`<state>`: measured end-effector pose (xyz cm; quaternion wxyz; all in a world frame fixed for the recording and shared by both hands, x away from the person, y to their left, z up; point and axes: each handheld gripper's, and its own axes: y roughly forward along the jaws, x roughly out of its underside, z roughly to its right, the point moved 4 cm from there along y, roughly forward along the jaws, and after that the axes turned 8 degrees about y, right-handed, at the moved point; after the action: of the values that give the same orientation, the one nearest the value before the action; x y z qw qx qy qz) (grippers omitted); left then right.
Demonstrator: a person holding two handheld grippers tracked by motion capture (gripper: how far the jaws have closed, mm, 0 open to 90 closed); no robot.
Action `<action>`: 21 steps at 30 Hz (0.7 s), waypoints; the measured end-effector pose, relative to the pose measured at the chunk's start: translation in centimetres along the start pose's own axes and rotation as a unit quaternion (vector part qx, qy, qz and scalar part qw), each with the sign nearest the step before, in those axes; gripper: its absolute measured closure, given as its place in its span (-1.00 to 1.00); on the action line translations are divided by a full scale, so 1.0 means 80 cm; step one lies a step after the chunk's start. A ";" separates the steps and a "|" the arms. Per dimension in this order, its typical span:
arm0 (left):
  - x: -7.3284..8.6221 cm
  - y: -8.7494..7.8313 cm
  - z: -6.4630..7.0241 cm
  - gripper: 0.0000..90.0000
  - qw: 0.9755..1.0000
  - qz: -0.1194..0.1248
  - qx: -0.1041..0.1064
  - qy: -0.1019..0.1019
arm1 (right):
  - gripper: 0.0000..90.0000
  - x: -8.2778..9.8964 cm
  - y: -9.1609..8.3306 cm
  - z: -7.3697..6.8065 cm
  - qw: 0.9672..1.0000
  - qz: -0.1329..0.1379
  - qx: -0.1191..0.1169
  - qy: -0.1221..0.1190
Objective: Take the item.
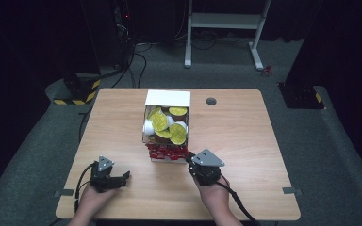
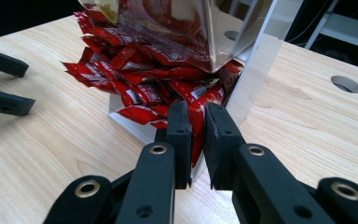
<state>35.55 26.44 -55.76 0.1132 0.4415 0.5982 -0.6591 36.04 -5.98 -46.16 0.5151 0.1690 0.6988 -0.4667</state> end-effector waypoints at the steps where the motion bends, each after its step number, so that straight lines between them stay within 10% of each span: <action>1: 0.000 0.000 0.000 -0.77 1.000 0.000 0.000 0.000 | 0.81 0.000 -0.003 0.000 1.000 0.001 0.000 0.002; 21: 0.000 0.000 0.000 -0.77 1.000 0.000 0.000 0.000 | 0.83 0.008 -0.032 0.005 1.000 0.013 -0.012 0.012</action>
<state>35.54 26.43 -55.76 0.1131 0.4410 0.5981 -0.6595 34.12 -7.75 -45.47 0.5145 0.1775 0.7084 -0.4493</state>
